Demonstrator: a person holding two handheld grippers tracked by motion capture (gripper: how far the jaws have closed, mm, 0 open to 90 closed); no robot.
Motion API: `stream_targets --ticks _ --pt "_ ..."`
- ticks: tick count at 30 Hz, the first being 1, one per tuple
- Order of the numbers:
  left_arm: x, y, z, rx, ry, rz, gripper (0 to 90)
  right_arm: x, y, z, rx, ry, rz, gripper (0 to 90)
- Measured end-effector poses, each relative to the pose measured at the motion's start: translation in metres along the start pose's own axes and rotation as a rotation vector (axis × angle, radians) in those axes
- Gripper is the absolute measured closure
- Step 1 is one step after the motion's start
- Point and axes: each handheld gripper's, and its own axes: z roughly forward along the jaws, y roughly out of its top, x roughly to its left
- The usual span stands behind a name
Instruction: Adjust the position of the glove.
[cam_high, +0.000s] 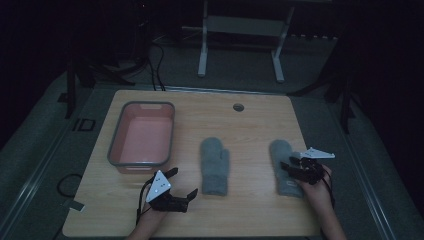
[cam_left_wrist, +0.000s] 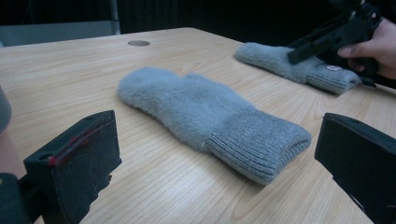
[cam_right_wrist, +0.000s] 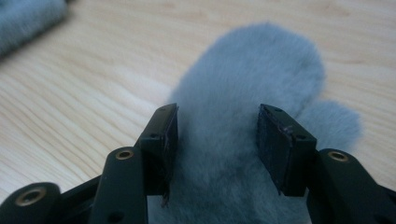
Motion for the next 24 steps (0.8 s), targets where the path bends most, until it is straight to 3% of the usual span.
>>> stream_targets --ticks 3,4,5,6,8,11,19,22,24 --pt "0.000 0.000 0.000 0.002 0.000 0.001 0.4 -0.001 -0.010 0.006 -0.018 0.000 -0.025 50.8" --pt "0.000 0.000 0.000 0.001 0.001 0.000 0.4 -0.002 -0.012 0.006 -0.032 0.006 -0.008 53.8" --pt "0.000 0.000 0.000 0.002 0.001 0.000 0.4 -0.002 -0.013 0.006 -0.039 -0.007 0.011 62.8" --pt "0.000 0.000 0.000 0.002 0.002 -0.001 0.4 -0.002 -0.013 0.006 -0.039 -0.007 0.011 62.8" --pt "0.000 0.000 0.001 0.003 0.003 -0.001 0.4 0.000 -0.012 0.005 -0.033 -0.024 0.031 73.3" --pt "0.000 0.000 0.001 0.001 0.004 0.000 0.4 0.006 -0.008 0.004 -0.025 -0.060 0.040 80.1" --pt "0.000 0.000 0.001 0.003 0.005 -0.001 0.4 0.016 0.009 -0.009 -0.076 -0.086 0.088 82.4" --pt "0.000 0.000 0.000 0.003 0.005 0.000 0.4 0.026 0.026 -0.020 -0.132 -0.090 0.115 82.4" --pt "0.000 0.000 0.000 0.003 0.005 0.002 0.4 0.034 0.035 -0.024 -0.144 -0.096 0.099 82.4"
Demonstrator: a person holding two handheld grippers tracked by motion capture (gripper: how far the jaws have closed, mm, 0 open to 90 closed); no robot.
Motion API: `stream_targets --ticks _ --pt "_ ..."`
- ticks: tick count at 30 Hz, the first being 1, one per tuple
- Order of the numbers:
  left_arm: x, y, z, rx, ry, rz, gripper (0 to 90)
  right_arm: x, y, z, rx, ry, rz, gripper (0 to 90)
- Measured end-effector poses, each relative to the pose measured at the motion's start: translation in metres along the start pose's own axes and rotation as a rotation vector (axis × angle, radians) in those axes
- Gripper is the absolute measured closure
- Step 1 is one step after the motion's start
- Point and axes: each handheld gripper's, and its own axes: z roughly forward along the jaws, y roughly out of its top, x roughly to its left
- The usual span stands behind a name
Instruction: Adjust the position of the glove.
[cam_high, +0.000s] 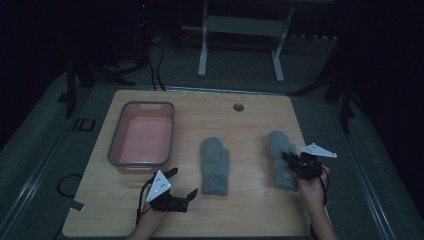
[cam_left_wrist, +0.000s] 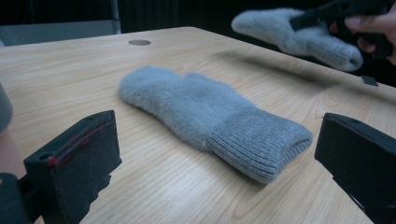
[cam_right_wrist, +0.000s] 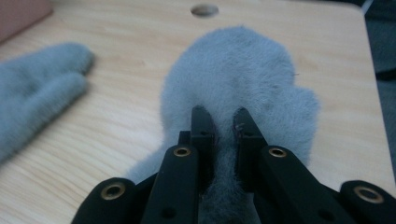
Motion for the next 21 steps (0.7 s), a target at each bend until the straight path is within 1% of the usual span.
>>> stream_targets --ticks 5,7,10,12,13,14,15,18,19,20,21 --pt "0.000 0.000 0.000 0.001 -0.001 0.001 0.4 0.021 0.019 -0.004 -0.027 -0.003 -0.025 82.3" --pt "0.000 0.000 -0.001 0.001 -0.002 0.003 0.4 0.030 0.025 -0.005 -0.039 0.009 -0.029 82.3" --pt "0.000 0.000 -0.001 0.000 -0.002 0.003 0.4 0.045 0.032 -0.004 -0.047 0.023 -0.050 82.2" --pt "0.000 0.000 -0.001 0.000 -0.002 0.004 0.4 0.054 0.036 -0.003 -0.053 0.030 -0.042 82.2" --pt "0.000 0.000 -0.001 0.000 -0.002 0.004 0.4 0.054 0.036 -0.003 -0.053 0.030 -0.042 82.2" --pt "0.000 0.000 -0.001 -0.001 -0.001 0.003 0.4 0.058 0.038 -0.002 -0.056 0.031 -0.035 82.2" --pt "0.000 0.000 -0.001 -0.003 -0.002 0.002 0.4 0.066 0.042 0.000 -0.059 0.037 -0.023 82.2" --pt "0.000 0.000 -0.001 -0.002 -0.001 0.002 0.4 0.082 0.047 0.005 -0.057 0.037 -0.033 82.2" --pt "0.000 0.000 -0.001 -0.002 -0.001 0.002 0.4 0.082 0.047 0.005 -0.057 0.037 -0.033 82.2" --pt "0.000 0.001 -0.001 -0.001 0.000 0.004 0.4 0.086 0.048 0.006 -0.062 0.043 -0.023 82.1" --pt "0.000 0.001 -0.001 -0.002 -0.001 0.004 0.4 0.097 0.051 0.010 -0.065 0.059 -0.011 82.1"
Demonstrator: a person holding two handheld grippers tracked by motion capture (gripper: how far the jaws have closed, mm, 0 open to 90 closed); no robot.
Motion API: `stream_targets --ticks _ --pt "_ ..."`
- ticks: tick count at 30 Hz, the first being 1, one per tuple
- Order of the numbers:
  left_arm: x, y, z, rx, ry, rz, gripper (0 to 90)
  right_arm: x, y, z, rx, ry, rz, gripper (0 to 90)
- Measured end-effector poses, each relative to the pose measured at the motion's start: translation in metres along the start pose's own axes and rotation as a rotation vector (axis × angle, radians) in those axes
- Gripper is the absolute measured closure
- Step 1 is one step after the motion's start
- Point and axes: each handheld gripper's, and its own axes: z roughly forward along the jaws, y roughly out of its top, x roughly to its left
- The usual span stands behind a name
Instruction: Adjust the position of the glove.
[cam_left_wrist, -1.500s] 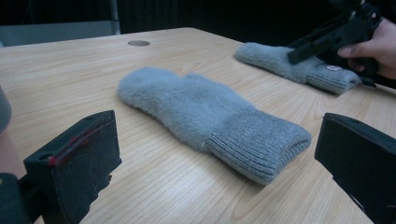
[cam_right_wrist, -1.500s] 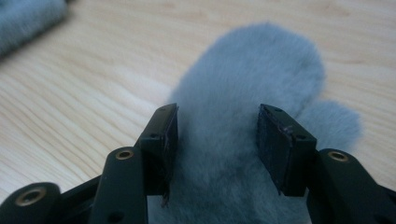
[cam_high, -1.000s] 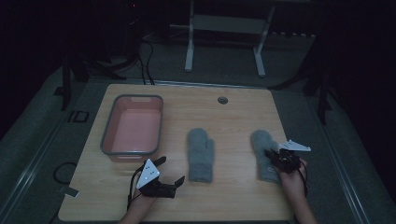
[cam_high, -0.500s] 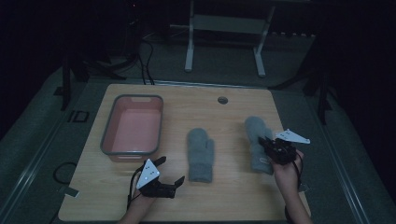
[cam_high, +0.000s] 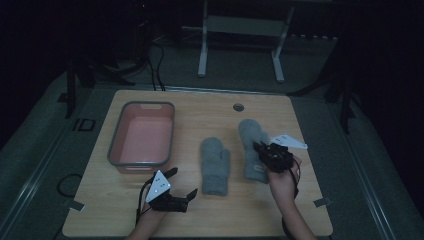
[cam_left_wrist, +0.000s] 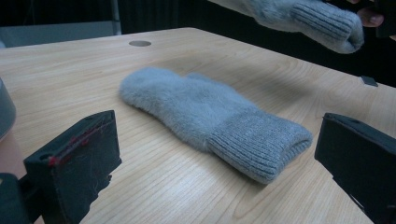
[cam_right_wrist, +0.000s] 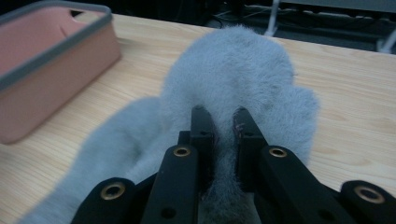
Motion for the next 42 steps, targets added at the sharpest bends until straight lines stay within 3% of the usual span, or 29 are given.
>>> stream_targets --ticks 9,14,18,23,28,38,40,41,42 --pt "0.000 0.000 0.000 0.000 -0.001 0.002 0.4 0.049 0.004 0.020 0.001 0.040 0.021 82.0" --pt "0.000 0.000 -0.001 -0.003 0.000 0.001 0.4 0.075 0.002 0.034 0.027 0.067 0.016 81.9" --pt "0.000 0.000 -0.001 -0.003 -0.003 0.002 0.4 0.090 -0.005 0.046 0.059 0.086 0.040 81.9" --pt "0.000 0.001 -0.002 -0.003 -0.009 0.000 0.4 0.100 -0.017 0.058 0.095 0.080 0.037 81.8" --pt "-0.001 0.001 -0.001 -0.001 -0.014 0.001 0.4 0.101 -0.028 0.069 0.127 0.080 0.050 78.8" --pt "-0.002 0.000 0.000 0.010 -0.009 0.005 0.4 0.104 -0.040 0.086 0.188 0.090 0.032 57.4" --pt "-0.001 0.000 0.000 0.021 0.011 0.006 0.4 0.104 -0.039 0.084 0.179 0.095 0.029 49.0" --pt "-0.001 0.000 0.000 0.021 0.011 0.006 0.4 0.104 -0.039 0.084 0.179 0.095 0.029 49.0" --pt "0.001 0.000 0.000 0.026 0.022 -0.005 0.4 0.104 -0.036 0.080 0.168 0.116 0.002 44.5"
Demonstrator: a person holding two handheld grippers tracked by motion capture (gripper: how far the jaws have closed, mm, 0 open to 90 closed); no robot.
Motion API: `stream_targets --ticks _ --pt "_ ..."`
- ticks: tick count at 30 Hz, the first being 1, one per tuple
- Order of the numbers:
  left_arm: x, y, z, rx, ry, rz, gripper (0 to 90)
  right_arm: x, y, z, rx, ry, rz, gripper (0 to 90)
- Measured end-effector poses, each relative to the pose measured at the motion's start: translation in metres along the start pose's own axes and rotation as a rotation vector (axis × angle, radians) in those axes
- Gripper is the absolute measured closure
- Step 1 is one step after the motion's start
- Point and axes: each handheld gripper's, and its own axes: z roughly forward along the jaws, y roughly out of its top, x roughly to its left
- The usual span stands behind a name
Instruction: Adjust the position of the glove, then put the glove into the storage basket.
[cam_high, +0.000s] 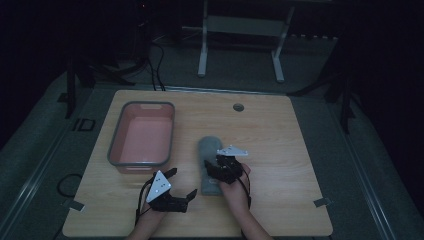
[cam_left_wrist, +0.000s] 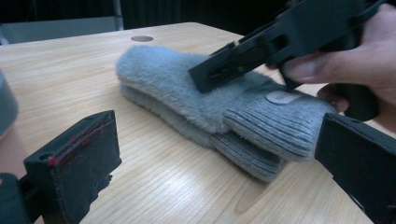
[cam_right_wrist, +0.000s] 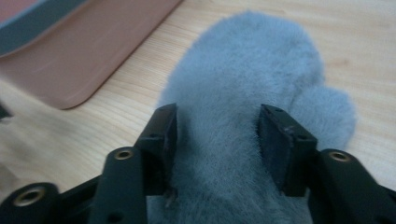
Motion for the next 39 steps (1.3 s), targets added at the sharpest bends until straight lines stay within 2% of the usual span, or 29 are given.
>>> stream_targets --ticks 1,2,3,4,5,7,8,10,11,12,13,15,16,19,22,23,25,29,32,34,37,39 --pt "0.000 0.000 0.000 0.000 0.000 0.000 0.4 0.000 0.001 -0.002 -0.010 0.006 -0.017 41.9" --pt "0.002 0.000 0.000 0.013 0.023 -0.008 0.4 -0.001 0.003 -0.005 -0.025 0.015 -0.035 38.9" --pt "0.002 0.000 0.000 0.013 0.023 -0.008 0.4 -0.001 0.003 -0.005 -0.025 0.015 -0.035 38.9" --pt "0.003 0.000 0.000 0.016 0.030 -0.026 0.4 -0.006 0.007 -0.013 -0.059 0.046 -0.067 29.8" --pt "0.004 0.001 0.000 0.018 0.035 -0.029 0.4 -0.007 0.009 -0.016 -0.076 0.051 -0.076 24.4" --pt "0.005 0.002 -0.001 0.018 0.035 -0.047 0.4 -0.013 0.012 -0.022 -0.084 0.064 -0.118 10.2" --pt "0.005 0.003 -0.001 0.020 0.038 -0.053 0.3 -0.016 0.014 -0.024 -0.087 0.064 -0.119 12.5" --pt "0.005 0.006 -0.001 0.028 0.048 -0.065 0.3 -0.025 0.018 -0.031 -0.066 0.113 -0.134 11.4" --pt "0.005 0.008 -0.002 0.028 0.039 -0.076 0.4 -0.029 0.018 -0.034 -0.088 0.127 -0.146 13.6" --pt "0.005 0.008 -0.002 0.028 0.039 -0.076 0.3 -0.029 0.018 -0.034 -0.088 0.127 -0.146 13.6" --pt "0.004 0.012 -0.002 0.028 0.019 -0.086 0.4 -0.039 0.016 -0.040 -0.124 0.129 -0.191 13.8" --pt "0.003 0.015 -0.002 0.026 0.003 -0.080 0.4 -0.041 0.015 -0.042 -0.128 0.126 -0.208 13.7" --pt "0.002 0.018 0.000 0.029 -0.008 -0.075 0.4 -0.049 0.012 -0.047 -0.121 0.122 -0.229 13.8" --pt "0.003 0.020 0.001 0.033 -0.028 -0.093 0.4 -0.059 0.007 -0.049 -0.105 0.165 -0.220 13.9" --pt "0.003 0.025 0.004 0.048 -0.038 -0.112 0.4 -0.065 0.000 -0.053 -0.117 0.171 -0.234 14.2" --pt "0.004 0.029 0.007 0.056 -0.047 -0.127 0.4 -0.067 -0.001 -0.053 -0.104 0.176 -0.236 14.4" --pt "0.005 0.032 0.009 0.068 -0.049 -0.128 0.4 -0.069 -0.003 -0.054 -0.100 0.177 -0.225 15.2" --pt "0.004 0.041 0.017 0.101 -0.053 -0.119 0.4 -0.080 -0.005 -0.059 -0.065 0.205 -0.169 16.4" --pt "0.003 0.048 0.023 0.140 -0.043 -0.103 0.4 -0.082 -0.003 -0.058 -0.007 0.217 -0.127 13.3" --pt "0.004 0.053 0.027 0.152 -0.044 -0.104 0.4 -0.080 -0.002 -0.058 -0.013 0.230 -0.138 11.2" --pt "0.007 0.058 0.034 0.185 -0.031 -0.103 0.4 -0.076 0.000 -0.056 -0.010 0.219 -0.158 11.2" --pt "0.010 0.060 0.041 0.225 -0.023 -0.124 0.4 -0.073 0.001 -0.052 0.010 0.205 -0.176 13.5"
